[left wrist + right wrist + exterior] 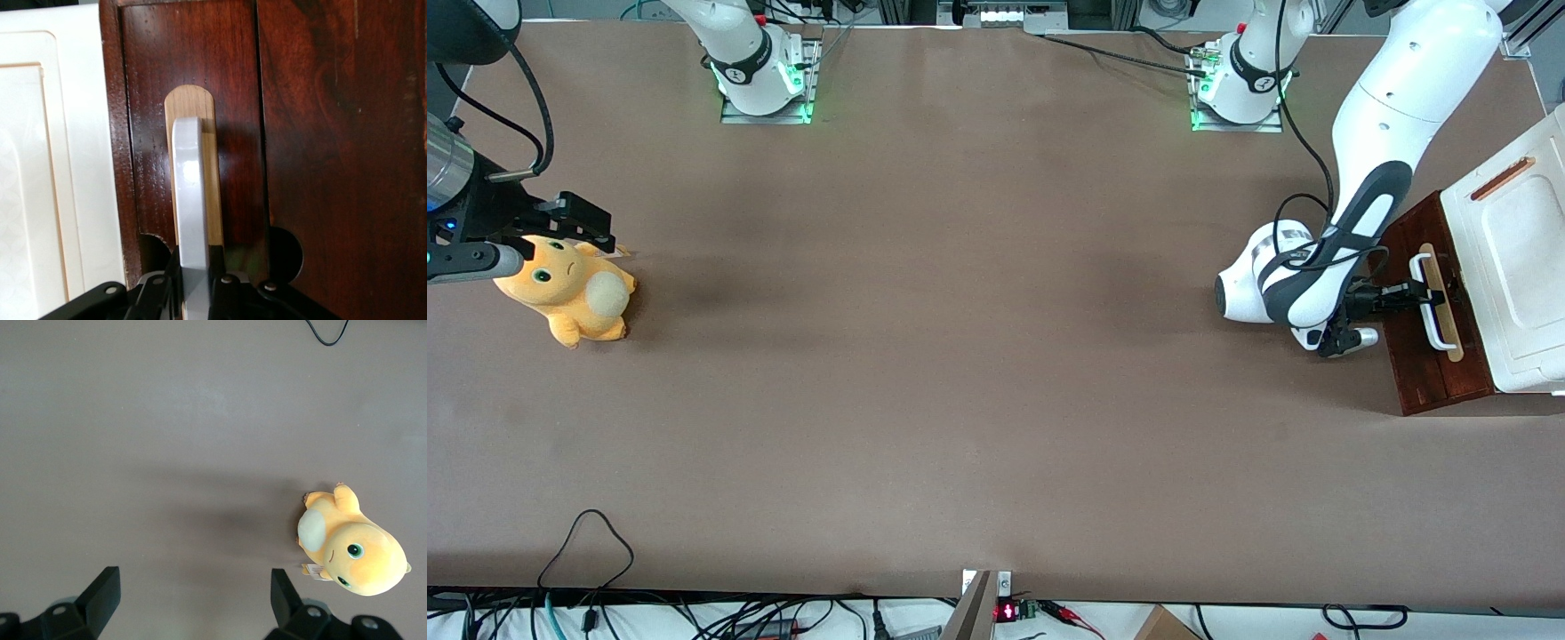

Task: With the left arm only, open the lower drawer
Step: 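Pull the handle away from the cabinet with the left gripper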

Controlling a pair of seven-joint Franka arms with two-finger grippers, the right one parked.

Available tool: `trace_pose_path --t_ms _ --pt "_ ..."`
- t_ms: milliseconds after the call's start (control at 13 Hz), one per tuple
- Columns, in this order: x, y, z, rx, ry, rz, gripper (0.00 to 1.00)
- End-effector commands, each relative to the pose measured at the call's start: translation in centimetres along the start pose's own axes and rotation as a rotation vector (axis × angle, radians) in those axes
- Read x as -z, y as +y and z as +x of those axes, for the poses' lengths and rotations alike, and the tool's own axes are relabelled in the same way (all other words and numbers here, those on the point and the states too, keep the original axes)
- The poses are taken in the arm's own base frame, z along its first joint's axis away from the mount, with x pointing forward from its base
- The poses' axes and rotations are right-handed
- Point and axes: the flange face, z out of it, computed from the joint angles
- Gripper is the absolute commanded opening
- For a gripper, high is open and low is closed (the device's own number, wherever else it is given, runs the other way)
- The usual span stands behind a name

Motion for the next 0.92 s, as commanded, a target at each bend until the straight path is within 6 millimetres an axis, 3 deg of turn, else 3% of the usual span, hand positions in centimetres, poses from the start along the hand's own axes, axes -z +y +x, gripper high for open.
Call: trace_pose_path --t_ms 0,154,462,615,769,846 --pt "3.6 -1.2 0.7 0.012 0.075 0.027 0.01" --pt "6.8 -1.3 0.5 0.017 0.122 0.009 0.01" --pt "11.1 -1.7 -0.5 0.027 0.156 0.008 0.03" --pt "11.5 -1.6 -0.8 0.029 0.146 -0.003 0.04" --pt "11.3 -1.4 -0.9 0.012 0.141 -0.002 0.18" --pt "11.0 -1.4 -0.8 0.008 0.137 -0.003 0.42"
